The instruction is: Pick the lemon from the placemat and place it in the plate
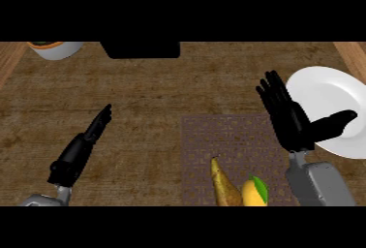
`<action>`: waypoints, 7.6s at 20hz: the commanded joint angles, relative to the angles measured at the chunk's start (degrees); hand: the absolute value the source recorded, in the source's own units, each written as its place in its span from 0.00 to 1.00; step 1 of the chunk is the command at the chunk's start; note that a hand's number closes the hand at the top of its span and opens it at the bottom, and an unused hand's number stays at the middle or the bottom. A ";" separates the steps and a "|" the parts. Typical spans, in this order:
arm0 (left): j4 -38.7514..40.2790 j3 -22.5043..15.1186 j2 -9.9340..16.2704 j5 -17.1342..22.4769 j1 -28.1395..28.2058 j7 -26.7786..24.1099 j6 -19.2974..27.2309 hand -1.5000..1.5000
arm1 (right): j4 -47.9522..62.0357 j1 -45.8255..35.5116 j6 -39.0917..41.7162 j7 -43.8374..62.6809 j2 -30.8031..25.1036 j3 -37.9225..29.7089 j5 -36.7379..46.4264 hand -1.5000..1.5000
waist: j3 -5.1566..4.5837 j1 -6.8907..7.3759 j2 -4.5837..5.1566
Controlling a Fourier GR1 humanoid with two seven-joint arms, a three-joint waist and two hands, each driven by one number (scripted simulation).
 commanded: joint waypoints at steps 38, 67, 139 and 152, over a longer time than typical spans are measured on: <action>8.23 6.69 -12.55 6.90 1.70 14.56 3.72 0.50 | -35.71 35.27 11.00 6.12 -22.82 -2.97 34.71 0.00 | -0.58 0.26 -0.88; 6.27 10.52 -16.08 1.65 2.85 17.08 1.36 0.50 | -29.58 27.51 15.29 21.82 -5.39 9.62 60.65 0.00 | -0.54 0.37 -0.90; 7.14 12.82 -18.37 -1.23 2.51 15.83 -3.99 0.50 | 48.74 -12.29 -1.61 -46.27 -24.63 -27.74 28.30 1.00 | -0.31 2.90 -0.02; 4.76 12.09 -19.26 -1.12 0.50 19.28 -3.50 0.50 | 68.42 -24.55 2.97 -38.91 -27.91 -17.59 42.09 0.00 | -0.11 5.13 0.83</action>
